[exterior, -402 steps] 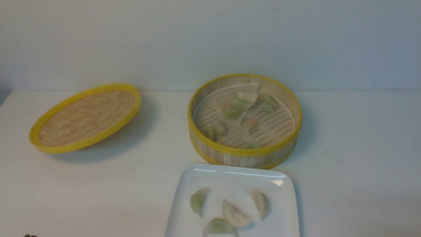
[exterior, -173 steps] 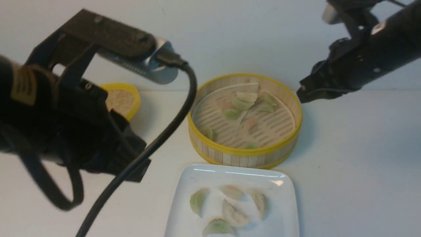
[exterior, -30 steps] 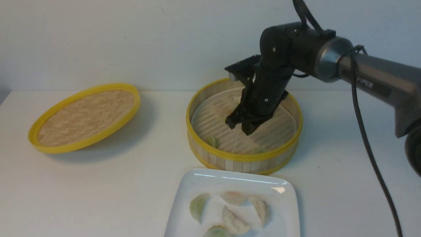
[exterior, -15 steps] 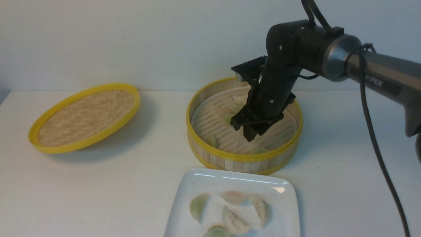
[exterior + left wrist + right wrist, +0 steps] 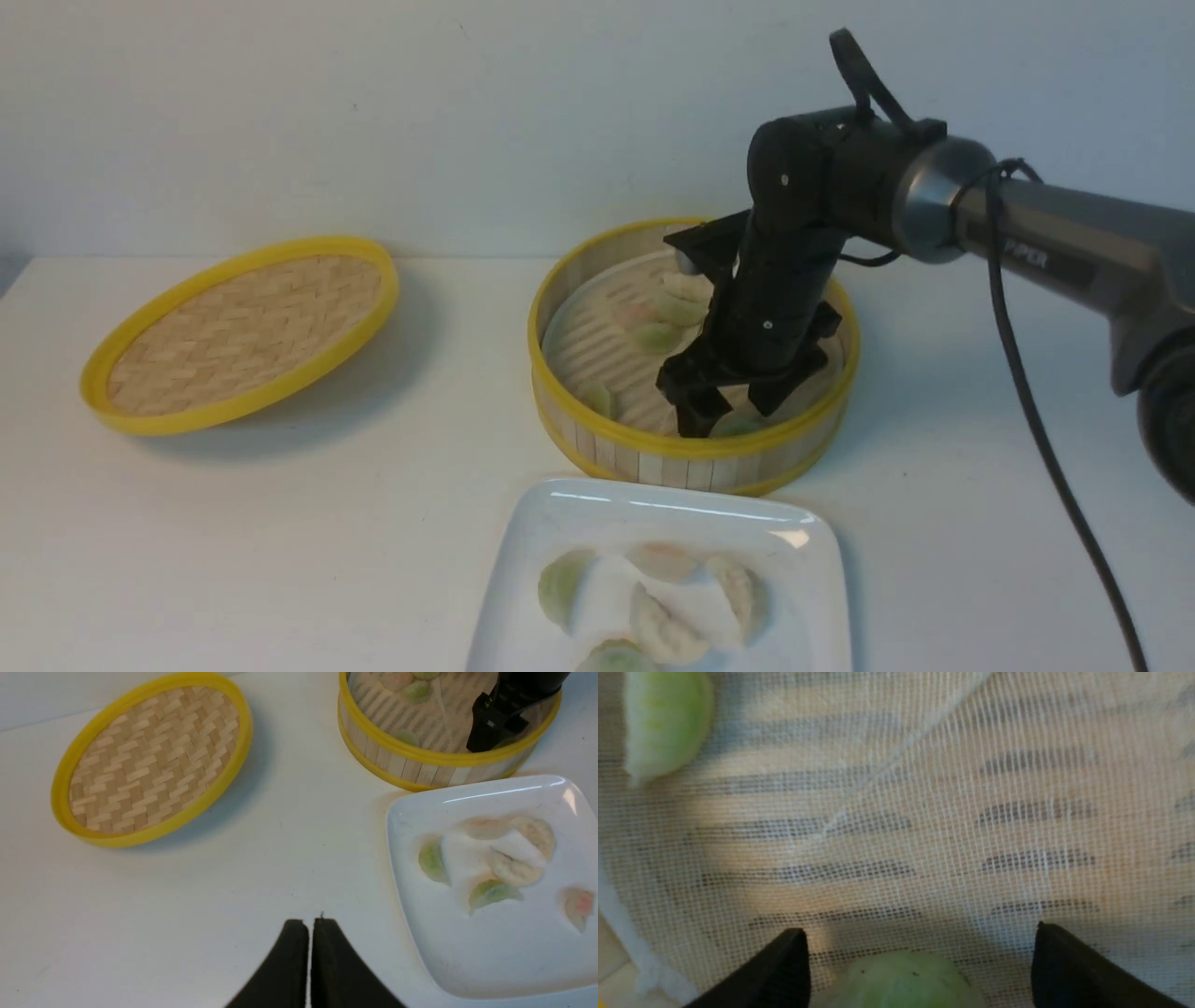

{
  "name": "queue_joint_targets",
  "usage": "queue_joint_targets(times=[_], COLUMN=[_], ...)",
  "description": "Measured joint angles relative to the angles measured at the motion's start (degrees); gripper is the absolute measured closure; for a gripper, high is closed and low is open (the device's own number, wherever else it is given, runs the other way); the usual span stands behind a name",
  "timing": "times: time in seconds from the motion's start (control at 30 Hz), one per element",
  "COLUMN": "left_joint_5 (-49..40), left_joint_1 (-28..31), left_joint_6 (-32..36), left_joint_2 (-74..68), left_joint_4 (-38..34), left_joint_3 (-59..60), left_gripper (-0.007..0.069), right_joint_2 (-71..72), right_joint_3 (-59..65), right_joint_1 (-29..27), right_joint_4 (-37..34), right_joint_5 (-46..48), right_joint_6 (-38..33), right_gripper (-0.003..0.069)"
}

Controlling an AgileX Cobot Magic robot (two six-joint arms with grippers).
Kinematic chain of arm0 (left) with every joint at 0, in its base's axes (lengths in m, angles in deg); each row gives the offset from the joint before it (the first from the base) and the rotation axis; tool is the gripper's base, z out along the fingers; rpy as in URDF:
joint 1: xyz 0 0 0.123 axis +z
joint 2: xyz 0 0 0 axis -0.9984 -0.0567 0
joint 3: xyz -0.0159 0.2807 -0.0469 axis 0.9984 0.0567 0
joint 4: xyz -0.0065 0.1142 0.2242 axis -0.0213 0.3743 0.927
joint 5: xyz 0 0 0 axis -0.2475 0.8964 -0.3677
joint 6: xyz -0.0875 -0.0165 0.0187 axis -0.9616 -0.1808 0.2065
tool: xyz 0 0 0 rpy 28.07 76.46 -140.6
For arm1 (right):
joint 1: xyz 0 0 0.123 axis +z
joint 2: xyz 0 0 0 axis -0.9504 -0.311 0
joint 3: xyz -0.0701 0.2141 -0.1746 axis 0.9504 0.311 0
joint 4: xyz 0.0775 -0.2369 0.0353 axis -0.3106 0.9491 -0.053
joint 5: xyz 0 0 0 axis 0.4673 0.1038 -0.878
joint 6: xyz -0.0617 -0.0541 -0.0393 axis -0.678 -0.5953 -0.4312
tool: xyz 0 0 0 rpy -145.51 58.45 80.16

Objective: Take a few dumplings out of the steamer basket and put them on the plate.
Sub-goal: Use the right arm to grab a dumpling from inside the steamer

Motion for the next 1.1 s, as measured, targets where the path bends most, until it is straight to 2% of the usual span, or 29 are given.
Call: queue_joint_targets(times=[0.33, 0.47, 0.57, 0.6, 0.7, 0.77, 0.8, 0.83, 0.93, 1.1], left_joint_5=[0.0, 0.0, 0.0, 0.0, 0.0, 0.0, 0.0, 0.0, 0.0, 0.0], left_joint_1=[0.0, 0.0, 0.0, 0.0, 0.0, 0.0, 0.0, 0.0, 0.0, 0.0], left_joint_6=[0.0, 0.0, 0.0, 0.0, 0.0, 0.0, 0.0, 0.0, 0.0, 0.0], left_joint_2=[0.0, 0.0, 0.0, 0.0, 0.0, 0.0, 0.0, 0.0, 0.0, 0.0], left_joint_4=[0.0, 0.0, 0.0, 0.0, 0.0, 0.0, 0.0, 0.0, 0.0, 0.0], left_joint_3=[0.0, 0.0, 0.0, 0.0, 0.0, 0.0, 0.0, 0.0, 0.0, 0.0], left_gripper=[0.0631, 0.0631, 0.0631, 0.0631, 0.0631, 0.0631, 0.0631, 0.0631, 0.0631, 0.0631], right_joint_2=[-0.07, -0.07, -0.07, -0.07, -0.07, -0.01, -0.01, -0.01, -0.01, 0.05], right_joint_3=[0.42, 0.42, 0.42, 0.42, 0.42, 0.33, 0.28, -0.14, -1.2, -3.97], right_joint_1=[0.0, 0.0, 0.0, 0.0, 0.0, 0.0, 0.0, 0.0, 0.0, 0.0], right_joint_4=[-1.33, -1.44, -1.44, -1.12, -0.6, -0.55, -0.55, -0.41, -0.3, -0.04], right_joint_5=[-0.05, -0.05, -0.05, -0.05, -0.41, -1.15, -1.16, -1.16, -0.56, -0.29], right_joint_6=[3.77, 5.57, 6.01, 6.07, 6.23, 6.23, 6.23, 6.29, 6.29, 6.29], right_gripper=[0.0082, 0.0108, 0.0174, 0.0237, 0.033, 0.0473, 0.0489, 0.0589, 0.0652, 0.0671])
